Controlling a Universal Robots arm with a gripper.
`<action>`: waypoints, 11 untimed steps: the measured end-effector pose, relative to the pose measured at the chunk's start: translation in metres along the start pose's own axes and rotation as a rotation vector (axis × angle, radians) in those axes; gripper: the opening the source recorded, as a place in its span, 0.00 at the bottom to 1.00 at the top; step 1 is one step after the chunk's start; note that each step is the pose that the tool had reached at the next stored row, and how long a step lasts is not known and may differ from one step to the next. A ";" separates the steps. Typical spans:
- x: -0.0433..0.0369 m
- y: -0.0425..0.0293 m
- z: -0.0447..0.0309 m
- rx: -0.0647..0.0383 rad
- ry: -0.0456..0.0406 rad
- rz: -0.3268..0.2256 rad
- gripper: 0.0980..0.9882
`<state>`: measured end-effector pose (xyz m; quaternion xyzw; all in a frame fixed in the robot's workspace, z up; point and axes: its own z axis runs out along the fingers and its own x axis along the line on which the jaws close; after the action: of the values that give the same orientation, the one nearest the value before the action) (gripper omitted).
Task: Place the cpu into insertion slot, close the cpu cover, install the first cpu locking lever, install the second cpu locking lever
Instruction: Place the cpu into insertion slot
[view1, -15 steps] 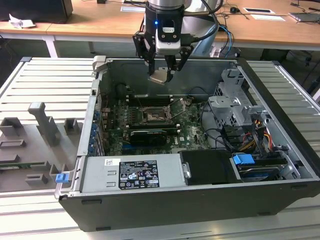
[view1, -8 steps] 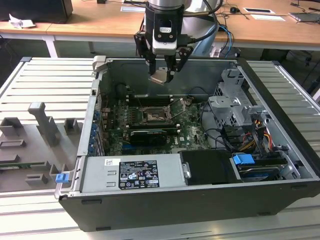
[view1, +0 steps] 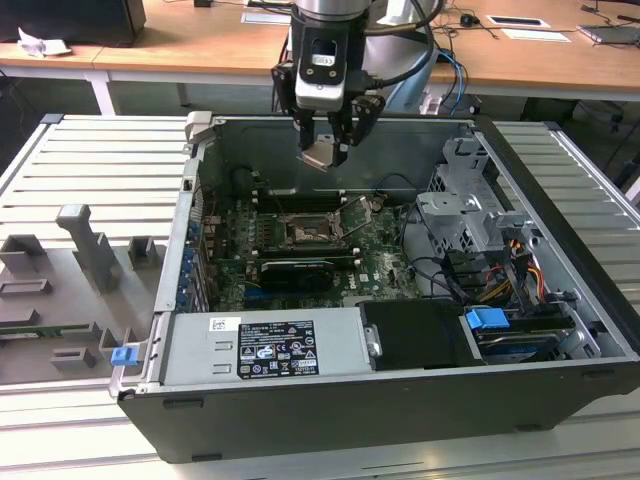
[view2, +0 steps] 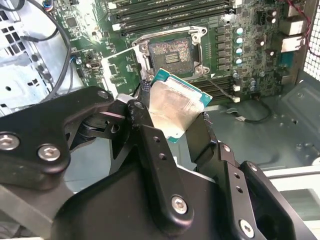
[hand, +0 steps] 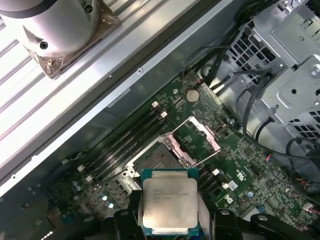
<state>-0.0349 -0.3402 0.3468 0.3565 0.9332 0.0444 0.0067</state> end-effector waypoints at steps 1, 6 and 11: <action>0.0000 0.0000 0.0002 0.000 -0.0009 0.010 0.48; -0.0001 0.0000 0.0009 -0.001 -0.0059 0.060 0.48; -0.0004 0.0002 0.0010 -0.001 -0.0120 0.124 0.48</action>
<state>-0.0345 -0.3402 0.3458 0.4138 0.9093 0.0432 0.0097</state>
